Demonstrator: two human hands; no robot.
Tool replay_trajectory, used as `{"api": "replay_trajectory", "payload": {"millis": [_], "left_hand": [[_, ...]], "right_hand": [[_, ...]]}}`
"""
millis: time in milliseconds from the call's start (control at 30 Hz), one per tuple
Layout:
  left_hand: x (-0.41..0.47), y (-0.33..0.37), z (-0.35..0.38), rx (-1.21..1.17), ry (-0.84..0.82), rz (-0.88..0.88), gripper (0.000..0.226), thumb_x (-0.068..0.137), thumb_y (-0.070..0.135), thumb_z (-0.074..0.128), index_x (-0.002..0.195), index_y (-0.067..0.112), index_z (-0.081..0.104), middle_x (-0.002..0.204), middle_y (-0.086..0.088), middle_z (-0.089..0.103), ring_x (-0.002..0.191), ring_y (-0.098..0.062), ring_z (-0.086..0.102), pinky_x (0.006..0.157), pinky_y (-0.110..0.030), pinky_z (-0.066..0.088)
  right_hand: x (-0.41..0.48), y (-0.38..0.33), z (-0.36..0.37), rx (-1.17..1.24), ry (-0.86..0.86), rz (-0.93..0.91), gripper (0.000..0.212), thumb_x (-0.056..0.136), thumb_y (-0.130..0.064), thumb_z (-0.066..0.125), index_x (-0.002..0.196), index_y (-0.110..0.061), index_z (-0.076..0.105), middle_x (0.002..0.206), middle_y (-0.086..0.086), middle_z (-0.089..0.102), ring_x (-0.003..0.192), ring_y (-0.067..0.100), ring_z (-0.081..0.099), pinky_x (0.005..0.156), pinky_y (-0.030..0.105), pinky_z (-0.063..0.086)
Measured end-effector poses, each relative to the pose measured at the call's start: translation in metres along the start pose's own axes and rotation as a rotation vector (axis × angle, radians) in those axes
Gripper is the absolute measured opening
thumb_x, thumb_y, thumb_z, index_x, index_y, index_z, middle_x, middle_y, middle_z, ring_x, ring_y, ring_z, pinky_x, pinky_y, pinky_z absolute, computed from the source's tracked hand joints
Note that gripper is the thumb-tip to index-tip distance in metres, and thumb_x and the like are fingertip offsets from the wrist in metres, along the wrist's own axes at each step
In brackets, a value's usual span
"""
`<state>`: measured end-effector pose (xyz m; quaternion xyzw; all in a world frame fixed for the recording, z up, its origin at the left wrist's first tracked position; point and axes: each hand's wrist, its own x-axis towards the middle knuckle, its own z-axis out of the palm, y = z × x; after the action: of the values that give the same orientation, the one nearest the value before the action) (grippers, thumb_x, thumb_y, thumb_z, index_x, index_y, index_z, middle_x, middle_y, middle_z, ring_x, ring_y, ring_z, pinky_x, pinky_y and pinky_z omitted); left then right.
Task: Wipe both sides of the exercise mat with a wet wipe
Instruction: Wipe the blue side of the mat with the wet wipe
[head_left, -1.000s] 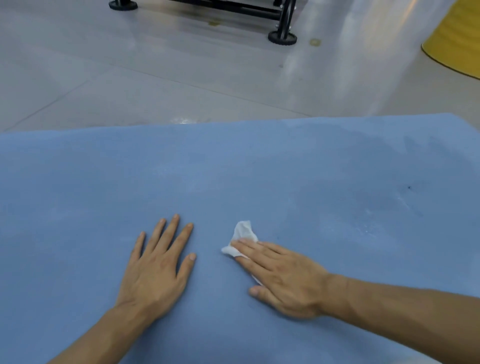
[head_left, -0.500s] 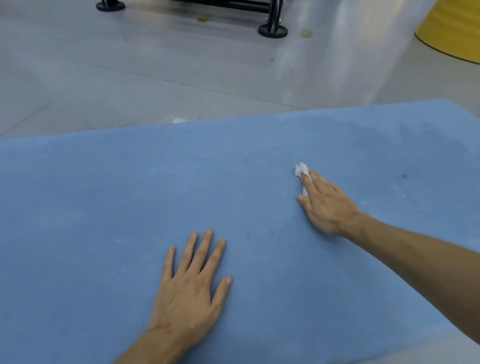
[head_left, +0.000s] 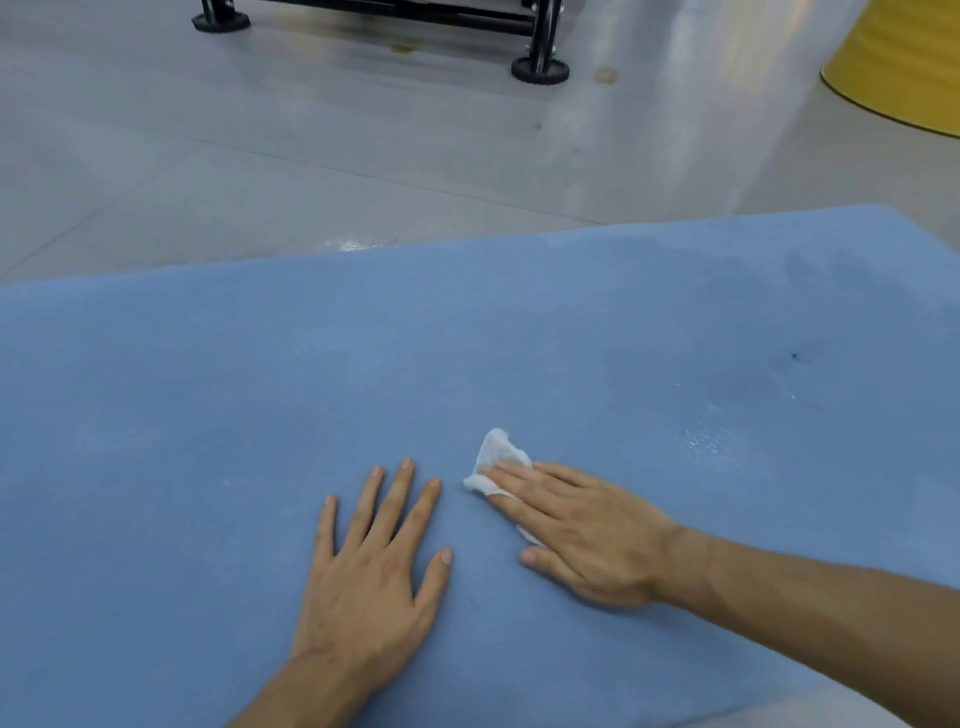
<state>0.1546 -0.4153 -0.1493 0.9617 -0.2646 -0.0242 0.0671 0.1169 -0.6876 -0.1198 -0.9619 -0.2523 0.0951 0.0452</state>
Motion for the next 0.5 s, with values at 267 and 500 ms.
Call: {"api": "replay_trajectory", "payload": {"millis": [267,500], "left_hand": [[0.014,0.026,0.005,-0.026,0.035,0.010,0.065,0.097,0.059,0.032,0.158,0.035,0.034,0.169,0.010,0.019,0.157,-0.015,0.013,0.121,-0.051,0.011],[0.043,0.078,0.013,-0.041,0.063,0.014,0.063,0.095,0.057,0.037,0.152,0.031,0.047,0.165,0.005,0.032,0.153,-0.022,0.028,0.117,-0.054,0.013]], "right_hand": [[-0.014,0.095,-0.005,-0.047,0.182,0.431,0.065,0.106,-0.044,0.021,0.163,-0.024,-0.003,0.170,-0.004,0.011,0.154,0.015,0.018,0.121,0.027,0.006],[-0.026,0.134,-0.001,0.051,0.181,0.601,0.074,0.099,-0.054,0.014,0.163,-0.020,-0.001,0.171,0.000,0.006,0.156,0.016,0.010,0.126,0.032,0.010]]}}
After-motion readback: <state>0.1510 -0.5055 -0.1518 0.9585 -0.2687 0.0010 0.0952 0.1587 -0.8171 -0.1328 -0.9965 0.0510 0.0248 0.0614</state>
